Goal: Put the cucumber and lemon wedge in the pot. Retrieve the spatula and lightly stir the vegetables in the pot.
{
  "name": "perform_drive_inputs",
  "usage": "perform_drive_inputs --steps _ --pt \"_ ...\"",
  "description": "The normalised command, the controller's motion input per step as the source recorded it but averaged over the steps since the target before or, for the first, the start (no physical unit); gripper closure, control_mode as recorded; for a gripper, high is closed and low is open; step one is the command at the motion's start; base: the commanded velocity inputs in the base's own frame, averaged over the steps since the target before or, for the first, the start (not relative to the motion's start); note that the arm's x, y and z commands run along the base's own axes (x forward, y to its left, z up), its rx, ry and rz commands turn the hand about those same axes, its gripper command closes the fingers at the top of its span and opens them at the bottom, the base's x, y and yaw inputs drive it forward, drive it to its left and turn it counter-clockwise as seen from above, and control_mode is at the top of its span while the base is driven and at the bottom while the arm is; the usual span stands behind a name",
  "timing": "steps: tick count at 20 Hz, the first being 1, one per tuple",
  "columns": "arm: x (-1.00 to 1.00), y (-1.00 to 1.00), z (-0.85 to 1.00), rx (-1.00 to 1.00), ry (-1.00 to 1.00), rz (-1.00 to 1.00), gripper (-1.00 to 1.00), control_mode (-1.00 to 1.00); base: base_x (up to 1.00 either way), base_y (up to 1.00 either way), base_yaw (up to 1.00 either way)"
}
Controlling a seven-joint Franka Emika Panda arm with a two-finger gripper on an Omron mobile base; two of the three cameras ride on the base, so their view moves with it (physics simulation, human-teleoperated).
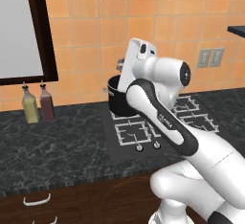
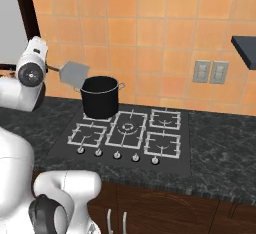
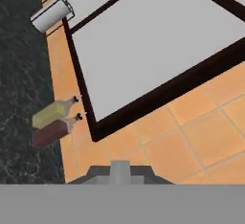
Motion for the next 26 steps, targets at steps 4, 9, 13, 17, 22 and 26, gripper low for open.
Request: perform_drive_inputs --steps 4,9,13,17,22,26 --pt "0.94 -0.54 0.44 0.67 0.18 -0.14 1.0 -1.0 0.0 0.0 0.0" --pt "0.91 -0.69 0.02 0.61 0.19 -0.05 1.0 -1.0 0.0 0.0 0.0" --pt "0.83 -0.6 -0.24 0.53 0.14 0.0 1.0 -1.0 0.0 0.0 0.0" --pt "0.74 -0.34 -0.04 0.32 0.09 -0.06 1.0 -1.0 0.0 0.0 0.0" --pt "0.36 -0.3 -0.24 0.04 0.12 -0.05 1.0 -1.0 0.0 0.0 0.0" --pt "0.62 -0.35 0.03 0.05 0.07 -0.01 1.0 -1.0 0.0 0.0 0.0"
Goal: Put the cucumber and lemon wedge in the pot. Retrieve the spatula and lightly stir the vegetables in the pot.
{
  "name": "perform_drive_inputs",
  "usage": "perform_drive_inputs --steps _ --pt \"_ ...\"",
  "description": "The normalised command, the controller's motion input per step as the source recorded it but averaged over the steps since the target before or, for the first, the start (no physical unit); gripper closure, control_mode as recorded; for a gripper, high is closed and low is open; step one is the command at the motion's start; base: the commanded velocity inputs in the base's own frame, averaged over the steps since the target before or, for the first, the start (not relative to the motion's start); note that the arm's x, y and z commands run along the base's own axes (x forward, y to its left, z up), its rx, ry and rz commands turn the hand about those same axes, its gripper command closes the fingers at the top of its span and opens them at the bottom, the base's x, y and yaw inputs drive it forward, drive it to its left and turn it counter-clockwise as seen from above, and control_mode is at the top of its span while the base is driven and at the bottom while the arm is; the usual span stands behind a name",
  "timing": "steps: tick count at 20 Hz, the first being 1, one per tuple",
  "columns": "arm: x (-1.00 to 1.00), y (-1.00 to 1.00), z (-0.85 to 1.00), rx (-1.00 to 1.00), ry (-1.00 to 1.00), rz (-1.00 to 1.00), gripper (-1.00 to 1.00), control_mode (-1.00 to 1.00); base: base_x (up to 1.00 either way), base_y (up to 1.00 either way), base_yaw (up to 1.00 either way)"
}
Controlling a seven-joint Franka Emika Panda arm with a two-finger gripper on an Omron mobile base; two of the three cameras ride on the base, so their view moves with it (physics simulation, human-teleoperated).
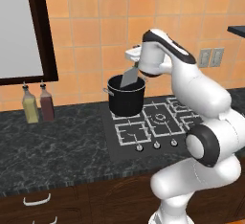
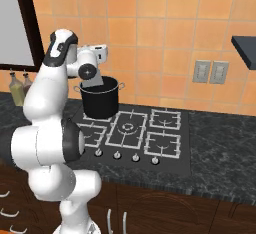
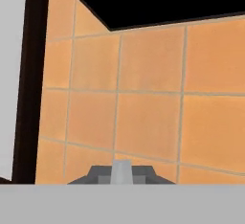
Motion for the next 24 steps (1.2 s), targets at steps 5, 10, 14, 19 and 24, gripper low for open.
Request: perform_drive_inputs --steps 5,10,14,19,24 --pt "0.47 -0.15 0.02 0.05 0.04 -0.02 1.0 -1.0 0.0 0.0 0.0" --pt "0.38 -0.13 -0.09 0.0 0.0 -0.02 1.0 -1.0 0.0 0.0 0.0" --pt "0.16 -0.06 -0.22 0.0 0.0 -0.01 1.0 -1.0 0.0 0.0 0.0" --pt "0.0 0.0 -0.38 0.0 0.03 0.0 1.0 -1.0 0.0 0.0 0.0" --pt "0.04 0.0 -0.58 0.0 0.07 0.0 1.0 -1.0 0.0 0.0 0.0"
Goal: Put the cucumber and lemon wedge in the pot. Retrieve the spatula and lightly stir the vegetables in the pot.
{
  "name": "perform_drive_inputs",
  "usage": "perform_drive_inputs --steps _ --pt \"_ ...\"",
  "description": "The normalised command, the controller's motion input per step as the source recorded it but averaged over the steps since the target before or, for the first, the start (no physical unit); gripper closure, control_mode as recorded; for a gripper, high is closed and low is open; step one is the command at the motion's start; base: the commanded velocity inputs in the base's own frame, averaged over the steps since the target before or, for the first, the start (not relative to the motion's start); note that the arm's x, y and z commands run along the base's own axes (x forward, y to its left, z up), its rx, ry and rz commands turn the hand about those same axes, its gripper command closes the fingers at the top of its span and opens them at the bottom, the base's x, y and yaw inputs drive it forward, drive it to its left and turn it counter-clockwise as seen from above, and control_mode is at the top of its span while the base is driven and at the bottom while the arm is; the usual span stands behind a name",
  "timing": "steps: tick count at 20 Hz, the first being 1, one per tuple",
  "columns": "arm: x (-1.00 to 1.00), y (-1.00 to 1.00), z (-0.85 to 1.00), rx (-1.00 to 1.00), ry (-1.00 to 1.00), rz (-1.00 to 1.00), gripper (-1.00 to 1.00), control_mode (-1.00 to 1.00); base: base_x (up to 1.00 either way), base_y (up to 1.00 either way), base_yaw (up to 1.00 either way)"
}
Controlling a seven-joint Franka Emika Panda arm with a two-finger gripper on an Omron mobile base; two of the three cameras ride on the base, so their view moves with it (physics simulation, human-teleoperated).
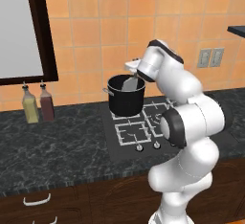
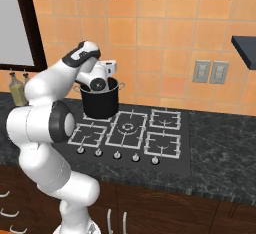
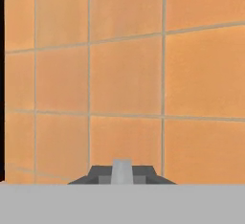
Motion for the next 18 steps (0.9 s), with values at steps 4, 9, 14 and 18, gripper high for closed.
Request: perform_drive_inputs --steps 4,9,14,18 --pt "0.1 0.0 -0.66 0.0 0.09 0.0 1.0 -1.0 0.0 0.0 0.0" --pt "0.09 0.0 -0.58 0.0 0.1 0.0 1.0 -1.0 0.0 0.0 0.0" --pt "0.17 0.0 -0.65 0.0 0.1 0.0 1.0 -1.0 0.0 0.0 0.0" --pt "0.29 0.0 -0.6 0.0 0.03 0.0 1.0 -1.0 0.0 0.0 0.0"
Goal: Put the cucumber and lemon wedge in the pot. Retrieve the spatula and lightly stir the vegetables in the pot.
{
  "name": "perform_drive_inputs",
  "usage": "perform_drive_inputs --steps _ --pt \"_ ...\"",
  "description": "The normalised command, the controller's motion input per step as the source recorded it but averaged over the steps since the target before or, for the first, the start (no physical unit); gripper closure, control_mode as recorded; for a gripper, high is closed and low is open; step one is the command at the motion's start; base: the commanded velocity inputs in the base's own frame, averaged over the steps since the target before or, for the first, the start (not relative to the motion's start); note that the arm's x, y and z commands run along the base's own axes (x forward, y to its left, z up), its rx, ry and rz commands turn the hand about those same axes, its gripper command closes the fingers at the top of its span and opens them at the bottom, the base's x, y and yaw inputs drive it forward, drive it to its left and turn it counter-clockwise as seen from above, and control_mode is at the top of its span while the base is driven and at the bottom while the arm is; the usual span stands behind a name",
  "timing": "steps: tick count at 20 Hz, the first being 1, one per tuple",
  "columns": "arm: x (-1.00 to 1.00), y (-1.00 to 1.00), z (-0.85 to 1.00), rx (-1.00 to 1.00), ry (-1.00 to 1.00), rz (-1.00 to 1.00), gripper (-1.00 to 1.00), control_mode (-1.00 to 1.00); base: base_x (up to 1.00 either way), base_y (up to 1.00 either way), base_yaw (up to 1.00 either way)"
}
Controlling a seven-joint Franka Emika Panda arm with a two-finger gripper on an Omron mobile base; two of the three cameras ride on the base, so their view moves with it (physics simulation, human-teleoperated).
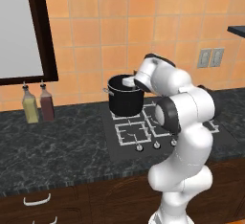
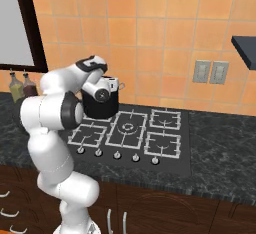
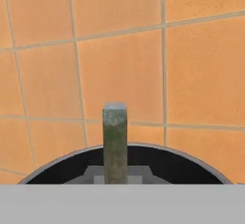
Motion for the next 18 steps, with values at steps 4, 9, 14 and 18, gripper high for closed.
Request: perform_drive_inputs --steps 4,9,14,18 --pt "0.49 0.0 -0.35 0.0 -0.08 0.0 1.0 -1.0 0.0 0.0 0.0" --pt "0.54 0.04 -0.2 0.0 -0.2 0.0 1.0 -1.0 0.0 0.0 0.0" --pt "0.35 0.15 -0.55 0.0 -0.07 0.0 1.0 -1.0 0.0 0.0 0.0" --pt "-0.01 0.2 -0.72 0.01 0.09 0.0 1.0 -1.0 0.0 0.0 0.0"
